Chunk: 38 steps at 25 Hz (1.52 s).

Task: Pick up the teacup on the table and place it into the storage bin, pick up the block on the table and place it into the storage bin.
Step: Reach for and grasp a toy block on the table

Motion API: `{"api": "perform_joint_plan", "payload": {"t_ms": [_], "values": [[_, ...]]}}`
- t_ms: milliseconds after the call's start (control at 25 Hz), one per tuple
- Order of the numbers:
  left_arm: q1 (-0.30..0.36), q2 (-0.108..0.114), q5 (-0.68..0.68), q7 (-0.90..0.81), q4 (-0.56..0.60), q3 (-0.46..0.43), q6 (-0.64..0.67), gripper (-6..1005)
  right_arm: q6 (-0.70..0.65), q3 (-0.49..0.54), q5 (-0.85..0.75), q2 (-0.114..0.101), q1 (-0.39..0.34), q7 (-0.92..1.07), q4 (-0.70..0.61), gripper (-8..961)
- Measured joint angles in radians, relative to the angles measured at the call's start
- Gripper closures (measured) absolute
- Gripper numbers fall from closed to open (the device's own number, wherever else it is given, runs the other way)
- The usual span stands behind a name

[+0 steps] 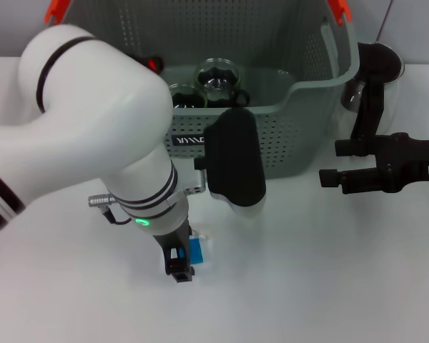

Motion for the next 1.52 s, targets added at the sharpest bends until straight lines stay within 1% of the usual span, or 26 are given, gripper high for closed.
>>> {"api": "perform_joint_plan", "payload": {"t_ms": [240, 1520], "values": [[-0.002, 0.001, 0.000, -0.001, 0.031, -0.011, 0.027, 357, 0.000, 0.000, 0.000, -0.001, -0.001, 0.000, 0.000, 9], [-0.008, -0.002, 0.000, -0.011, -0.044, -0.004, -0.021, 367, 0.000, 0.000, -0.001, 0.002, -0.011, -0.005, 0.000, 8]]}}
